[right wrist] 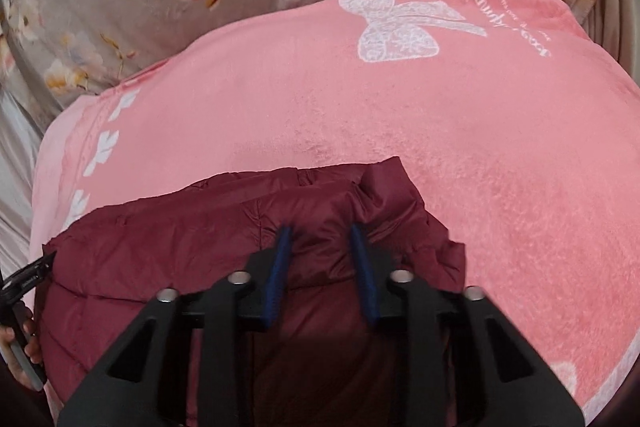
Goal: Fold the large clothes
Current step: 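Lower the lifted jacket edge onto the blanket and open both tools, then grasp the maroon jacket edge with both tools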
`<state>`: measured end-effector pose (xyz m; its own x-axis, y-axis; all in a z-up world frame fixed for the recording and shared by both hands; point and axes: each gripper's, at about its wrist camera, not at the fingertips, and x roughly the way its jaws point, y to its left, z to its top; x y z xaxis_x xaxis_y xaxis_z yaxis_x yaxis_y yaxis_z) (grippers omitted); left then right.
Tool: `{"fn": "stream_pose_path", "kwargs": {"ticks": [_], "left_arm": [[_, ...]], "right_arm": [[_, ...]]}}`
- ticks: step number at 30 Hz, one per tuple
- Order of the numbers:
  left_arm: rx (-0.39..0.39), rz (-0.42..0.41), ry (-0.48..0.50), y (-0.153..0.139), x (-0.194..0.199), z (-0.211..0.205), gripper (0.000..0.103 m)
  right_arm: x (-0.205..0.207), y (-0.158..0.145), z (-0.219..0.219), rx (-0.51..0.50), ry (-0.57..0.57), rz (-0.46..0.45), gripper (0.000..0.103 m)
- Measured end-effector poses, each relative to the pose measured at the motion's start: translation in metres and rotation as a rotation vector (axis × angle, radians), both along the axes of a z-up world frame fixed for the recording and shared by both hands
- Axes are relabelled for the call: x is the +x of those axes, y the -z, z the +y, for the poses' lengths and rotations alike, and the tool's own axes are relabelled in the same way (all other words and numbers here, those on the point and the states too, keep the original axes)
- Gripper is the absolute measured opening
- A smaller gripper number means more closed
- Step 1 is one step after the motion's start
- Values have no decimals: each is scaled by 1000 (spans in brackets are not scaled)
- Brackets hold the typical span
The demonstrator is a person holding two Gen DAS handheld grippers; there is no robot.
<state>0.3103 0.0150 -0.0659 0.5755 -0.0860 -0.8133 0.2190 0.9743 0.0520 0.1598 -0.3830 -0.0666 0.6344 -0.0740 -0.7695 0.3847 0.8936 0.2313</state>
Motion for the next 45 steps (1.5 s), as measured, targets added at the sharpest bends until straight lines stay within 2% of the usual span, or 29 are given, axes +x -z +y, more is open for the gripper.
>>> {"fn": "stream_pose_path", "kwargs": {"ticks": [2, 6, 10, 18, 29, 31, 32, 34, 36, 37, 38, 40, 42, 45], "left_arm": [[12, 1, -10, 3, 8, -2, 69], [18, 4, -41, 15, 25, -3, 79], [-75, 25, -76, 26, 34, 9, 87], [-61, -1, -84, 30, 36, 5, 91], [-59, -2, -95, 30, 38, 6, 93], [-75, -1, -108, 27, 37, 11, 93], [-79, -2, -123, 24, 36, 15, 93], [-90, -25, -163, 5, 25, 25, 85], [-90, -76, -184, -22, 11, 27, 82], [-107, -104, -170, -39, 3, 23, 82], [-126, -120, -150, -51, -3, 18, 82], [-167, -150, -66, -78, -20, -4, 82], [-164, -140, 37, -89, -33, -32, 83], [-110, -79, 142, -74, -47, -72, 84]], "right_arm": [[11, 2, 0, -14, 8, 11, 6], [21, 3, -9, -33, 60, 6, 2], [27, 20, -19, -8, 101, 9, 2], [33, 26, -11, -68, 108, 5, 0], [27, 27, -25, 17, 131, -52, 0], [14, 16, -28, 3, 193, -93, 2], [1, 3, -26, -56, 256, -123, 4], [-17, -21, -17, -111, 271, -174, 8], [-25, -44, 4, -107, 171, -212, 12], [-23, -50, 14, -105, 126, -211, 22], [-19, -56, 28, -96, 61, -208, 37], [-4, -63, 59, -54, -86, -195, 57], [13, -60, 87, -29, -182, -165, 56], [37, -48, 117, -27, -273, -101, 56]]}}
